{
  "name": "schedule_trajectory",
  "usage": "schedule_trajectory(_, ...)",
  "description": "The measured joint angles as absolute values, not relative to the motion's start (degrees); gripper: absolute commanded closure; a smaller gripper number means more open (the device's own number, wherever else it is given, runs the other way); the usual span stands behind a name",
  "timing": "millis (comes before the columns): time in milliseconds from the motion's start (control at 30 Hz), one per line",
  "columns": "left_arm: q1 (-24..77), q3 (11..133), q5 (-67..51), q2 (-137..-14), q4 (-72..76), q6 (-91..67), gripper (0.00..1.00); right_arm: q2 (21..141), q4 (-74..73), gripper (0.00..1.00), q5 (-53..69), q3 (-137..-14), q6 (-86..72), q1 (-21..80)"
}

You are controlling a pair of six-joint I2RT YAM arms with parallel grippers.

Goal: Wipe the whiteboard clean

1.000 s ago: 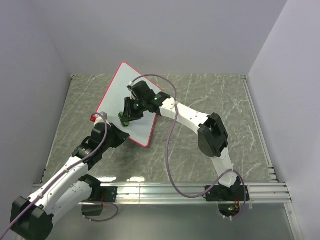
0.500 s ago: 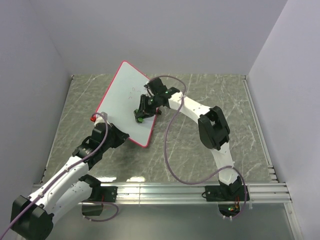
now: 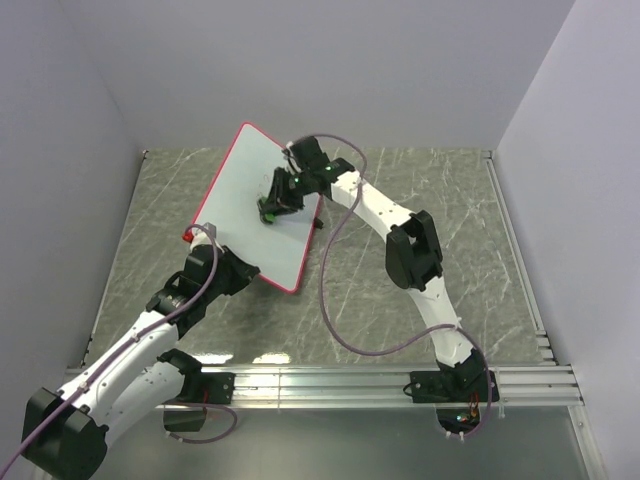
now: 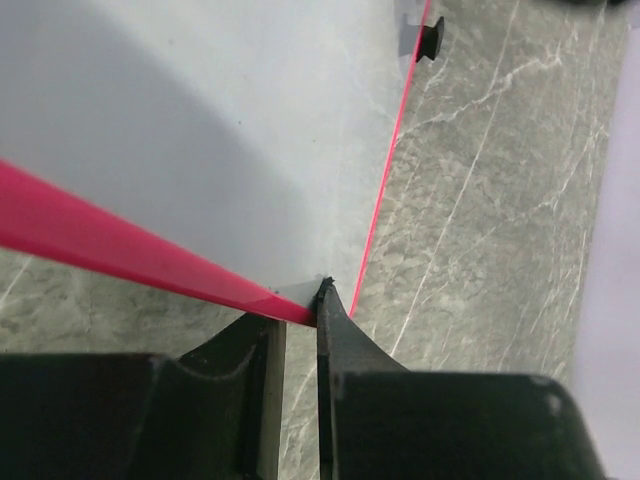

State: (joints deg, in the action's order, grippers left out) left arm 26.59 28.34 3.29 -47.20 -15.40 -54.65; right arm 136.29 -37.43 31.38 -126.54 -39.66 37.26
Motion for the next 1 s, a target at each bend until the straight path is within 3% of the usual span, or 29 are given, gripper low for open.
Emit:
schedule_trajectory(300,26.6,29.9,2.1,-48.1,-14.9,-53.1,1.0,141.1,-21.8,1.0,33.3,-137.4,-45.5,40.7)
schedule_trajectory(500,26.6,33.2,1.3,-48.9,-19.2,-53.7,1.0,144.4,-24.3,1.0,28.7,-143.0,-45.4,39.6)
schedule_trajectory(1000,26.6,38.8,-0.8,-47.3,-31.0,-53.9,1.0,149.1,-36.7,1.0,20.0,-142.5,-42.4,29.6)
